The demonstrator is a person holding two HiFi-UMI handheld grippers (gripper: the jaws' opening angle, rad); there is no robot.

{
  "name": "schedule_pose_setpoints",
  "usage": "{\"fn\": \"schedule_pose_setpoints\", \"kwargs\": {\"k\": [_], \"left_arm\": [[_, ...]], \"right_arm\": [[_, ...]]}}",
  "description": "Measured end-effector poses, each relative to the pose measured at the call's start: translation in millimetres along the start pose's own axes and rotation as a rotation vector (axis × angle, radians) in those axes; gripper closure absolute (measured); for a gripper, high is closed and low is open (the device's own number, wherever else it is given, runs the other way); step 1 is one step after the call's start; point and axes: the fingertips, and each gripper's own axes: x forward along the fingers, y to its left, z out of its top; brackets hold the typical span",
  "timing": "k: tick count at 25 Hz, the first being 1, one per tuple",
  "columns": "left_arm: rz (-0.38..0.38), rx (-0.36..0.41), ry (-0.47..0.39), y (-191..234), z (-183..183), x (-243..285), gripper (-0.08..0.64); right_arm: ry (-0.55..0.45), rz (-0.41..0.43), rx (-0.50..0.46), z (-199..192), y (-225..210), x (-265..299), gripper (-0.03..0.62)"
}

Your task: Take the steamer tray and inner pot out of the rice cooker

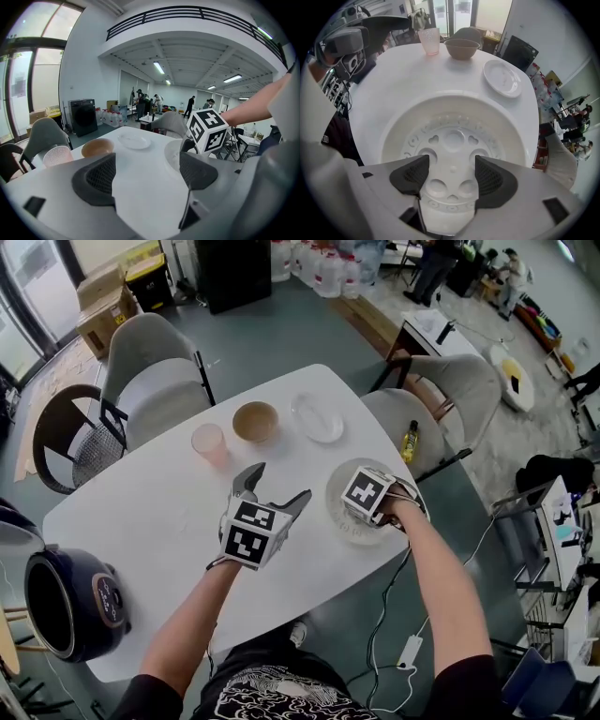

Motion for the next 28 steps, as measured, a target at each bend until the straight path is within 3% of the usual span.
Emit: {"fn": "schedule_pose_setpoints", "kwargs": {"k": [8,15,28], "left_arm": [[0.050,-0.013,-0.037,16,11,-50,0.146],[0.121,-0.001,-0.097,-4,24,-130,0.146],[0.296,0.021,-0.241,-41,19,-306,0.146]], "right_arm": [[-0.068,-0.062,0.023,11,21,-52,0.267],[-0.273,-0.169,0.055,13,60,-136,0.259],[-0.665,-0.281,0.012,11,188,-277,0.245]]}}
